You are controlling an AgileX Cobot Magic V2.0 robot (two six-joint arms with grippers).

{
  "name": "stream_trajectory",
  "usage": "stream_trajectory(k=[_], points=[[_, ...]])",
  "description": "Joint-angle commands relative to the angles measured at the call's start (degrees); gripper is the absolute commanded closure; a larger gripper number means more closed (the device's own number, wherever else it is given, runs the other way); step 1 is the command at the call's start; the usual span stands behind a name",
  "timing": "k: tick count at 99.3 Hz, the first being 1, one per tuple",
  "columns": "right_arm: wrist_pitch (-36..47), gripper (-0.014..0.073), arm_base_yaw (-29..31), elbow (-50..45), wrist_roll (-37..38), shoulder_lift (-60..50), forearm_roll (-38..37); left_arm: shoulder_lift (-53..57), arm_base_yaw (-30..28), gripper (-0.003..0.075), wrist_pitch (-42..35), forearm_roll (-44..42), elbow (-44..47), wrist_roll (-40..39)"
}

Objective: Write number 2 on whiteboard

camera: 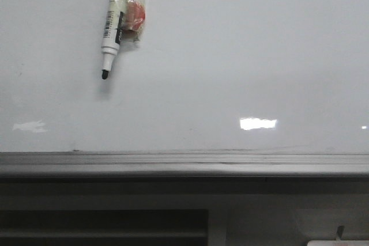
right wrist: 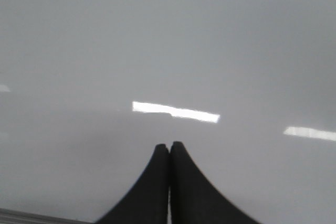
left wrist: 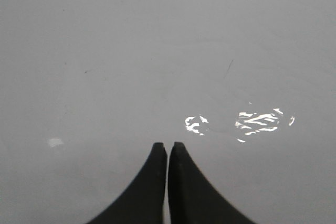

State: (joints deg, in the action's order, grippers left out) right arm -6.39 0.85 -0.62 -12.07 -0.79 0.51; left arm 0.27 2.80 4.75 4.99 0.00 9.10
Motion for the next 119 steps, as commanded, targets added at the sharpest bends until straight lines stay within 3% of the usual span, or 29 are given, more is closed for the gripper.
stream_trajectory(k=[1,16,23,51,60,78,102,108,119], points=[[4.3,0.0660,0.4,-1.5,-0.1,-0.7,-0.5,1.5,0.0,0.0740,-4.7,0.1,0.8,-0.6],[5.4,0.0660,0.4,-1.5,-0.1,-0.7,-0.5,1.5,0.0,0.0740,-4.7,2.3,0.8,-0.6],[6.4,0.0660,0.4,-1.5,-0.1,-0.7,3.1,1.5,0.0,0.0740,-4.7,6.6,0.8,-0.6],[9.6,0.0660,0.4,-1.5,-0.1,-0.7,35.5,1.5,0.0,0.0741,-6.5,29.8,0.8,-0.6],[9.2,0.0660,0.4,-1.4,-0.1,-0.7,41.6,1.5,0.0,0.0741,-7.4,36.2,0.5,-0.6],[2.0,0.0656,0.4,2.2,-0.4,0.2,41.7,1.2,0.0,0.0741,-4.7,39.9,-3.3,-0.5],[-13.7,0.0656,0.4,16.0,-1.6,13.6,33.7,-8.8,0.0,0.0741,11.2,35.4,-17.1,5.5],[-16.6,0.0656,0.4,19.2,-1.7,18.6,33.2,-12.6,1.6,0.0741,13.6,35.4,-20.1,10.0],[-19.6,0.0659,0.4,23.9,-1.8,25.2,33.2,-18.3,6.4,0.0740,13.6,36.5,-23.5,10.7]])
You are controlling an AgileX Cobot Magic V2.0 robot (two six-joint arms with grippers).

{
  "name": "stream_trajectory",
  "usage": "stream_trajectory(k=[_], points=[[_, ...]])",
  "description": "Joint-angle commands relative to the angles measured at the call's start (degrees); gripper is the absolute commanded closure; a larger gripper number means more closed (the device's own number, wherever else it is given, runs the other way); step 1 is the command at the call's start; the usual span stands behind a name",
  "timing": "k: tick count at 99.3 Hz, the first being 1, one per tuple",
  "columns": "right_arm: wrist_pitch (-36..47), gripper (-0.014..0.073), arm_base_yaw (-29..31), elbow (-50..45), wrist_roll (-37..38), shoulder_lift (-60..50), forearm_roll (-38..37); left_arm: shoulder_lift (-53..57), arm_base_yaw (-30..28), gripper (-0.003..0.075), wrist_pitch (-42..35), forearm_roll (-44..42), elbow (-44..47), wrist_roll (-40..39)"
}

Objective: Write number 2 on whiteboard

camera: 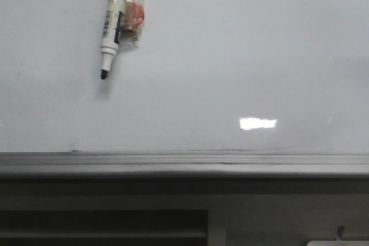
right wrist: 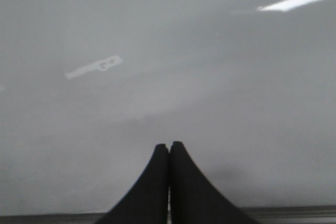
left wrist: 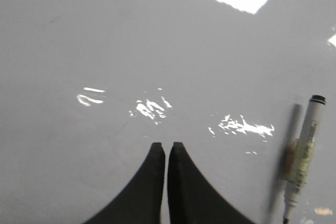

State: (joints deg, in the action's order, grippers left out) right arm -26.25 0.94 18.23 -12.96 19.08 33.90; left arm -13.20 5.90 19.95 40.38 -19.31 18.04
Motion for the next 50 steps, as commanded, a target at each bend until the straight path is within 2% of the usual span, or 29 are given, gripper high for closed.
stream_trajectory(k=[1,10,16,21,28,31,38,44,50], points=[[0.1,0.0659,0.3,5.2,-1.0,6.0,-0.2,-5.2,3.6,0.0739,-1.6,1.1,-4.3,1.9],[-1.1,0.0634,-0.3,7.2,-3.2,8.9,0.5,-9.2,7.8,0.0731,-1.4,1.2,-5.5,3.6],[-1.8,0.0552,-1.1,7.9,-4.5,9.5,1.5,-11.5,10.8,0.0682,-1.6,2.2,-5.8,5.0],[-1.8,0.0450,-1.9,7.9,-5.3,9.7,2.0,-13.8,13.2,0.0605,-1.9,4.1,-5.8,6.1],[-1.8,0.0265,-3.0,7.9,-5.3,9.7,2.0,-16.9,16.5,0.0426,-3.4,7.8,-5.8,7.8],[-1.8,0.0211,-3.2,7.9,-5.3,9.7,2.0,-18.3,18.2,0.0358,-4.3,8.8,-5.8,8.3],[-1.8,0.0158,-3.4,7.9,-5.3,9.7,2.0,-20.7,21.3,0.0250,-7.5,10.6,-5.8,9.8],[-1.5,0.0160,-3.5,7.9,-5.3,9.7,2.0,-22.8,24.5,0.0244,-10.5,11.5,-5.9,10.9],[-1.5,0.0160,-3.6,7.9,-5.3,9.7,2.0,-25.2,27.4,0.0269,-13.9,11.5,-5.9,11.6]])
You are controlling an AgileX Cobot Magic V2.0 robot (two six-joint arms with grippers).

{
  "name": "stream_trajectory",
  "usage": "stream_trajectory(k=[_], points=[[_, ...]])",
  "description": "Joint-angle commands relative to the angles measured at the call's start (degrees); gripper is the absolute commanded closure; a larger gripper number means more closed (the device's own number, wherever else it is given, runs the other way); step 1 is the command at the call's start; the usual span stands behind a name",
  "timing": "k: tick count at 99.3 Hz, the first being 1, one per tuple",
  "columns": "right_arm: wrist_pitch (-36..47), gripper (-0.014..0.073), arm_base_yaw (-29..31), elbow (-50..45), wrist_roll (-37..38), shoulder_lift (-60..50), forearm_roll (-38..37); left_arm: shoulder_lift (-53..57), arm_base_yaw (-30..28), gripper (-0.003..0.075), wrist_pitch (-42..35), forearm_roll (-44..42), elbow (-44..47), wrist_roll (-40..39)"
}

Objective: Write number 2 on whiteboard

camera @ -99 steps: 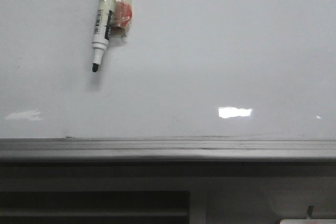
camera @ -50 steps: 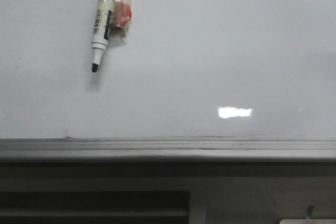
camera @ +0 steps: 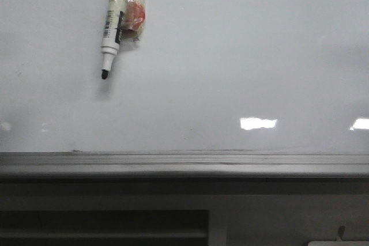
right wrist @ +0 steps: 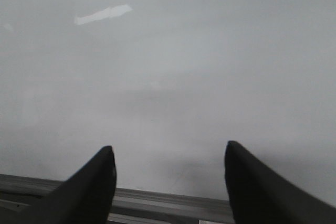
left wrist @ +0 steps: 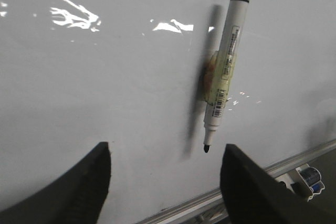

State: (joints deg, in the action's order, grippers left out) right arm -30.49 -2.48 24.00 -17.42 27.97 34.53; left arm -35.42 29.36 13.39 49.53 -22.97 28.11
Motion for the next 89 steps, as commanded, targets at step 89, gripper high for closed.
stream_trajectory(k=[89], points=[[2.4,0.0160,-0.2,2.1,-0.8,0.8,1.4,-32.0,15.7,0.0388,-18.0,-2.7,-15.8,2.0]])
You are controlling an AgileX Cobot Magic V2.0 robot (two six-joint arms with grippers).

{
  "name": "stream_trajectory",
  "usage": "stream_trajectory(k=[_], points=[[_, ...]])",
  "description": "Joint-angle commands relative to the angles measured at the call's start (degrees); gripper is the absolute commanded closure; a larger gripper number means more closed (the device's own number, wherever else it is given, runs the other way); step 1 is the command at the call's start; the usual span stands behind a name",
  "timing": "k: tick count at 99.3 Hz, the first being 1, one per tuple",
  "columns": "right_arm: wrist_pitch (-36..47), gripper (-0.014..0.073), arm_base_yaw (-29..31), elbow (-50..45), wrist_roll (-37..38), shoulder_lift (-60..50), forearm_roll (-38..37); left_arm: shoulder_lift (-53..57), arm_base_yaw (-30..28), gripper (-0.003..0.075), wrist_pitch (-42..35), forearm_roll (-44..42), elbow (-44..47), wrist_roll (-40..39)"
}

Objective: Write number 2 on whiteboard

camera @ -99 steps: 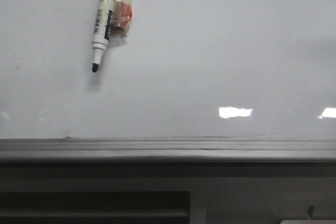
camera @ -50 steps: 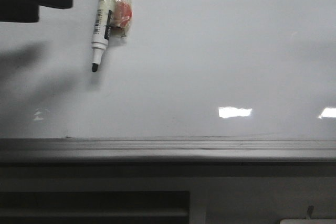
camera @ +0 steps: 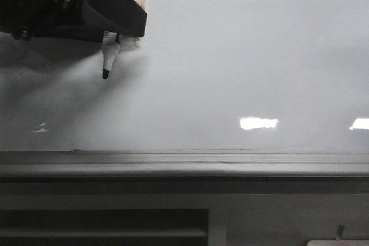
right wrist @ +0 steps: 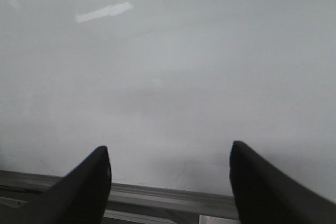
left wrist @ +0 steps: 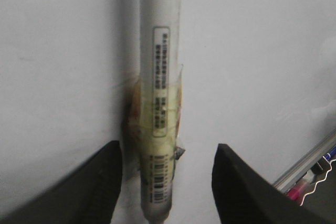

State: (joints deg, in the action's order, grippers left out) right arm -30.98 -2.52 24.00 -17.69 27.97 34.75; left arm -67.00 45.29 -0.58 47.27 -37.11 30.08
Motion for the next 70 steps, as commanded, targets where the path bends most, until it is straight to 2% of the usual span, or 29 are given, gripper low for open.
stream_trajectory(k=[1,5,7,8,18,32,45,58,70], points=[[2.9,0.0160,-0.1,2.1,-0.6,0.8,1.2,-0.4,-0.3,0.0395,-4.0,-0.5,-1.7,0.0],[2.9,0.0160,-0.1,2.1,-0.6,0.8,1.2,-0.4,-0.3,0.0460,-3.9,-0.5,-1.7,0.0],[2.9,0.0160,-0.1,2.1,-0.6,0.8,1.2,-0.4,-0.3,0.0516,-3.9,-0.7,-1.7,0.0],[2.9,0.0160,-0.1,2.1,-0.6,0.8,1.2,-0.4,-0.3,0.0516,-3.9,-0.7,-1.7,0.0],[2.9,0.0160,-0.1,2.1,-0.6,0.8,1.2,-0.4,-0.3,0.0743,-3.7,-1.4,-1.7,0.0],[2.5,0.0160,-0.1,2.1,-0.6,0.8,1.2,-0.1,-0.3,0.0740,-2.3,-2.4,-1.7,0.1],[1.6,0.0160,-0.1,2.2,-2.1,0.8,2.9,2.4,-0.3,0.0741,1.8,-7.7,-1.7,0.2],[-5.0,0.0160,-0.2,5.3,-12.7,2.4,12.2,5.7,-0.3,0.0741,10.8,-15.4,-2.9,0.2],[-14.8,0.0160,-0.2,10.3,-23.9,7.5,22.0,6.3,0.0,0.0741,21.3,-20.9,-6.4,2.7]])
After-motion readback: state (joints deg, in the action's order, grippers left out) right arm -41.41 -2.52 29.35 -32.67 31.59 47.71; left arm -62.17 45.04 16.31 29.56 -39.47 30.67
